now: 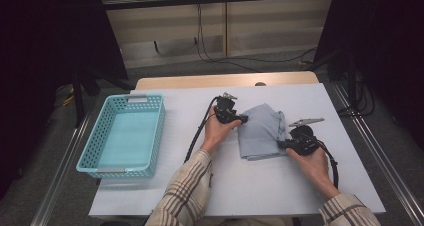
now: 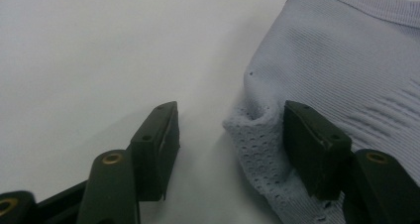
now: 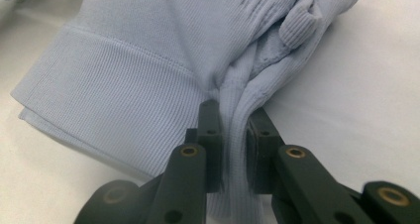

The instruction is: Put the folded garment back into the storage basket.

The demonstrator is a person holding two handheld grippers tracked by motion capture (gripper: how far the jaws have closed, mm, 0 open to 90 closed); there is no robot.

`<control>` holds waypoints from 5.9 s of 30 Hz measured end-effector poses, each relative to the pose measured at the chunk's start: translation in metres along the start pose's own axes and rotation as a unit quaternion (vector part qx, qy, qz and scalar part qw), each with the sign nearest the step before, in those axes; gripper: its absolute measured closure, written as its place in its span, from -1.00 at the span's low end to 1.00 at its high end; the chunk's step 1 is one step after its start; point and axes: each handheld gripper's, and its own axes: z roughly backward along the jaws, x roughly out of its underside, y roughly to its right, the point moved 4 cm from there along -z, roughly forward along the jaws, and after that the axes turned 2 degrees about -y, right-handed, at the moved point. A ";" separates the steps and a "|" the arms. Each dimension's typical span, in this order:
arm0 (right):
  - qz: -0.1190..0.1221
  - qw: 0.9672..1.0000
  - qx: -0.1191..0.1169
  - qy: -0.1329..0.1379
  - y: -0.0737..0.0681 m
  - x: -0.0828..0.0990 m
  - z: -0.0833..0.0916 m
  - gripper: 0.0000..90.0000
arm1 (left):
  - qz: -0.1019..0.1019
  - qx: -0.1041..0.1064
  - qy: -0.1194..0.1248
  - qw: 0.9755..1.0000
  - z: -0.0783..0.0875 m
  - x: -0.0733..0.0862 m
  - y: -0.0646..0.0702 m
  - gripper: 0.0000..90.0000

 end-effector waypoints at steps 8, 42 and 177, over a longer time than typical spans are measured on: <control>-0.008 1.000 0.002 -0.001 -0.001 0.000 0.000 0.80 | -0.013 0.020 0.001 1.000 0.000 0.000 0.008 0.40; 0.000 0.996 -0.011 0.085 -0.011 -0.005 0.022 0.82 | -0.014 0.017 0.071 0.997 0.035 -0.010 0.021 0.73; 0.053 0.977 -0.075 0.192 -0.159 -0.102 0.026 0.81 | -0.005 -0.116 0.190 0.975 0.206 -0.030 -0.046 0.74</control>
